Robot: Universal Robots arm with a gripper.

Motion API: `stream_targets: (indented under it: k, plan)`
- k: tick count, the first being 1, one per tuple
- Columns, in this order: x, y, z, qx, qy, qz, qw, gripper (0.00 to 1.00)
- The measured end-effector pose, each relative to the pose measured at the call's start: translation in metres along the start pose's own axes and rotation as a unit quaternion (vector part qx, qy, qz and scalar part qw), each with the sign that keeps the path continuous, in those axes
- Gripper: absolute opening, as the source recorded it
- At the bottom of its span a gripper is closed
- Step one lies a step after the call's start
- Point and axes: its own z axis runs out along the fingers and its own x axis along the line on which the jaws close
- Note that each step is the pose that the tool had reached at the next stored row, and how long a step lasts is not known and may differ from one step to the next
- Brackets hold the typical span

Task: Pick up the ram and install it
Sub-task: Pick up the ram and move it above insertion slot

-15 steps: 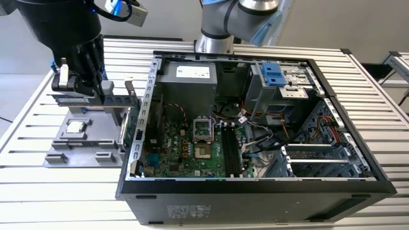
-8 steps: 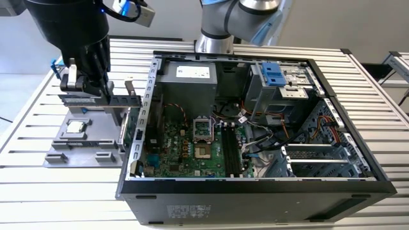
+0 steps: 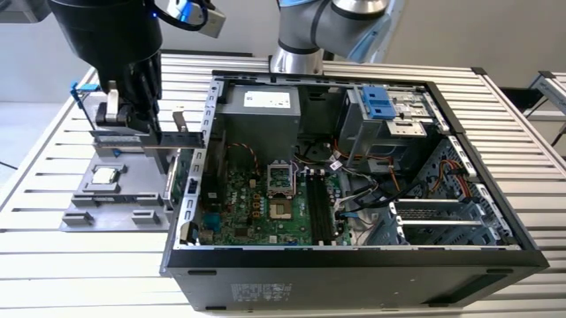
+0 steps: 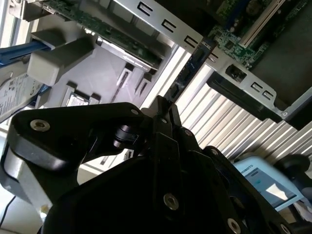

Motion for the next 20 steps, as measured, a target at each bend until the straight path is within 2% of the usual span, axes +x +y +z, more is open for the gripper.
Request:
stream_targets:
  k: [8,20]
  plan:
    - [-0.0001,-0.0100,-0.0003,0.0000,0.0000,0.002,1.0000,0.00]
    - [-0.0006,-0.0254,-0.0007,0.0003,-0.0005,0.021,0.9998,0.00]
